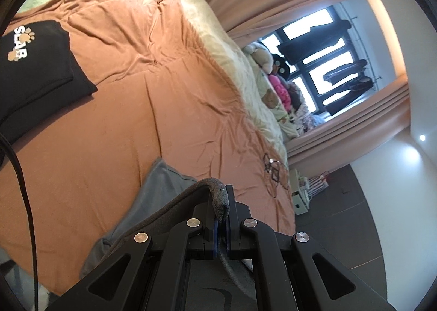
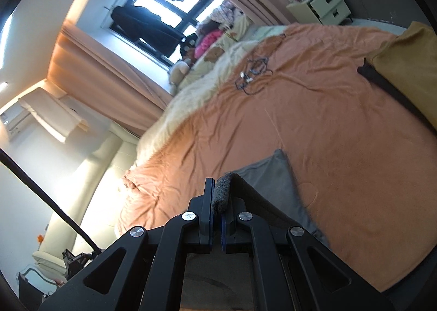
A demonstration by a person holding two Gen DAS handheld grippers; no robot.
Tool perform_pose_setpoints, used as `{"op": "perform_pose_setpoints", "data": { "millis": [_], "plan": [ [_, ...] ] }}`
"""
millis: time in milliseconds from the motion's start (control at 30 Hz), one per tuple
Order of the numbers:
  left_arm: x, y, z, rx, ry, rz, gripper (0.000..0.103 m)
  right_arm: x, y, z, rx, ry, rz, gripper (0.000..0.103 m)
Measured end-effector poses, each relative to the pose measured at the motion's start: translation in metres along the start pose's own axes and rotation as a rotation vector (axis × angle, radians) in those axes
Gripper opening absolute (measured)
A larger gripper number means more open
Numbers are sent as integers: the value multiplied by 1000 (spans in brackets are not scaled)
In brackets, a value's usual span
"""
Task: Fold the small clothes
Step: 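Lift the held hem with both grippers and fold it over toward the collar, then open both grippers to release the hem onto the folded shirt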
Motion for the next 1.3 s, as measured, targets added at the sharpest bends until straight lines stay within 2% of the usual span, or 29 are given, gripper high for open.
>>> {"op": "perform_pose_setpoints", "data": {
  "millis": [367, 633, 867, 1000, 1100, 1167, 1200, 1233, 1267, 1300],
  "plan": [
    [102, -25, 37, -22, -111, 88, 3, 67, -31, -12, 34, 94, 55, 0],
    [160, -44, 49, -4, -171, 104, 3, 111, -52, -17, 48, 190, 62, 0],
    [212, -49, 76, -10, -260, 135, 3, 147, -56, -27, 85, 276, 95, 0],
    [226, -49, 89, 0, -298, 148, 3, 156, -54, -27, 86, 319, 118, 1],
    [239, -45, 90, 45, -331, 208, 4, 160, -49, -23, 69, 337, 149, 3],
    [239, -43, 85, 95, -351, 232, 11, 158, -45, -14, 37, 347, 167, 14],
    [237, -42, 80, 129, -348, 239, 21, 156, -46, -12, 19, 348, 168, 22],
    [234, -42, 77, 153, -348, 240, 41, 150, -46, -5, -15, 360, 160, 54],
    [230, -42, 73, 183, -359, 235, 53, 145, -48, 0, -42, 373, 150, 80],
    [224, -42, 68, 220, -377, 225, 68, 139, -48, 6, -67, 380, 134, 82]
  ]
}}
Point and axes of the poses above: each gripper's, at about its wrist camera, not at the fingertips, and x roughly the way its jaws point, z to its left, y to its underside, the point moved 8 cm from there along x, roughly the way its jaws point, and after that the axes turned 7 degrees about z, right-handed, at the moved point
